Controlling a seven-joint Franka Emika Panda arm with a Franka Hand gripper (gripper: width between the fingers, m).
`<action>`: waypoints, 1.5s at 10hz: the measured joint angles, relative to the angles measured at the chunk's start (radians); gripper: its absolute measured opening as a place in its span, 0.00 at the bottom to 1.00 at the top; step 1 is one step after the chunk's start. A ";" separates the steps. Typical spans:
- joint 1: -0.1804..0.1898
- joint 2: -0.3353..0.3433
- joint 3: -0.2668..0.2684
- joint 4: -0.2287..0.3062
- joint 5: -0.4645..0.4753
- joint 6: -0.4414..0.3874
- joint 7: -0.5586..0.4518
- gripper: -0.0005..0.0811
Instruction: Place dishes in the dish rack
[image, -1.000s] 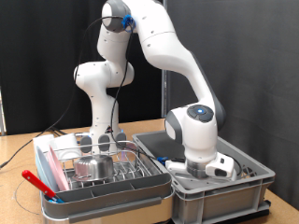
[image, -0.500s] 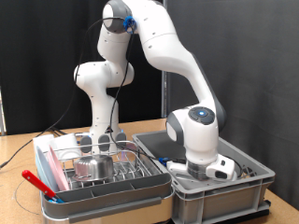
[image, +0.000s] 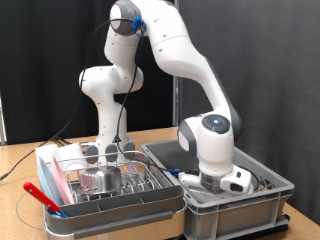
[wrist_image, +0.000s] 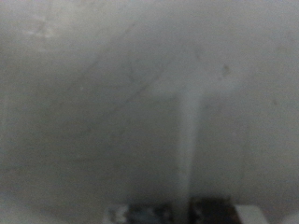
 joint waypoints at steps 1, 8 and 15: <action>0.000 0.000 0.000 0.000 0.003 -0.001 0.000 0.04; -0.069 -0.033 0.058 0.016 0.180 -0.110 -0.111 0.01; -0.082 -0.123 0.052 -0.017 0.205 0.042 -0.128 0.01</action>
